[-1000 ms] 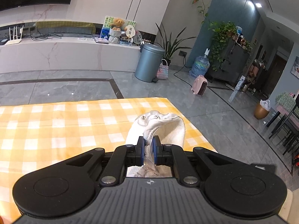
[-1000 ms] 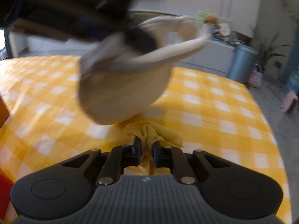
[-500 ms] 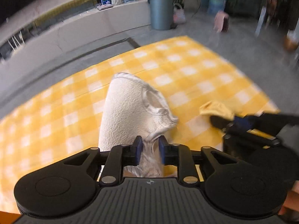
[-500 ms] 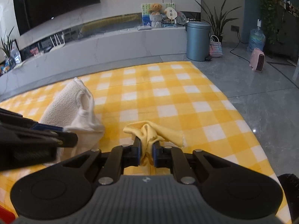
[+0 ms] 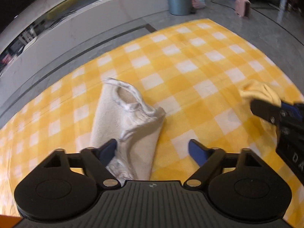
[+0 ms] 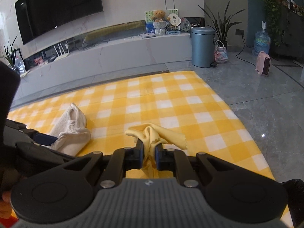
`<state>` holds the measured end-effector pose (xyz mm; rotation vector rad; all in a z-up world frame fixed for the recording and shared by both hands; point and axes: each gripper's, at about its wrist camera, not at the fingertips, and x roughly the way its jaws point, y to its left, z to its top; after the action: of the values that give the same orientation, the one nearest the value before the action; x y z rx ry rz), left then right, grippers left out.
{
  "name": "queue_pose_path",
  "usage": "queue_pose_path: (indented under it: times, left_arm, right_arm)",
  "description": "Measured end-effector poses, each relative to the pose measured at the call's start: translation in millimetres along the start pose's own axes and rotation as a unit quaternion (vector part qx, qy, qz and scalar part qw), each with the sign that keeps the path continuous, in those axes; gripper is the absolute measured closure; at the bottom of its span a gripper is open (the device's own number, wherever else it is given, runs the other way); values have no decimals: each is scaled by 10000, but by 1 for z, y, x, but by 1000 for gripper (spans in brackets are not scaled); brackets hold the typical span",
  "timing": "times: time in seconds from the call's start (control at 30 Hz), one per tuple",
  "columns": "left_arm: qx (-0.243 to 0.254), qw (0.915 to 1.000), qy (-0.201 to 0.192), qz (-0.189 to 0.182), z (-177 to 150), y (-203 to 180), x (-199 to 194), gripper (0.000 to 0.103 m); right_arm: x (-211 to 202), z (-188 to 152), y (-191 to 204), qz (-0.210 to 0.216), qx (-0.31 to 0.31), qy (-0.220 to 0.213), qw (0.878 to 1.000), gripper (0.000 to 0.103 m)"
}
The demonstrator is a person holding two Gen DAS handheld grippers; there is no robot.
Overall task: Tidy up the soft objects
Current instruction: 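Grasp the yellow cloth with the right tool and lift it, then carry the beige bag and yellow cloth over the box with both tools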
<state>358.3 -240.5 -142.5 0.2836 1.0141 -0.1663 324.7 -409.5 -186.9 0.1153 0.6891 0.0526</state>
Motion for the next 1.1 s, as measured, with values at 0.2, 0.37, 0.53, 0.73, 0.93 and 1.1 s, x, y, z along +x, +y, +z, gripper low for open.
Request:
queue_pose_path:
  times: [0.2,0.37,0.53,0.73,0.93,1.1]
  left_arm:
    - [-1209,9900,138,-718,29,42,-23,9]
    - [-2920,9506,721,-764,43,91,-8,9]
    - [-3022,9461,1055,-496,37,97,5,8]
    - [-2427,9617,1184,466,23,81,31,8]
    - [-2446,9664,747,265,15,79,28,68]
    - [-1646,9837,443,567,19,65,4,96]
  right_arm:
    - [-9,2,-12,16,277,-60,9996,93]
    - [-16,5,-21,130,501,-135,9986,93]
    - [-16,6,-25,119,603,-126,9980,93]
    - [-18,4,-27,173,642,-134,9977,93]
    - [-16,5,-27,171,641,-126,9977,93]
    - [-17,6,-25,179,578,-132,9981,93]
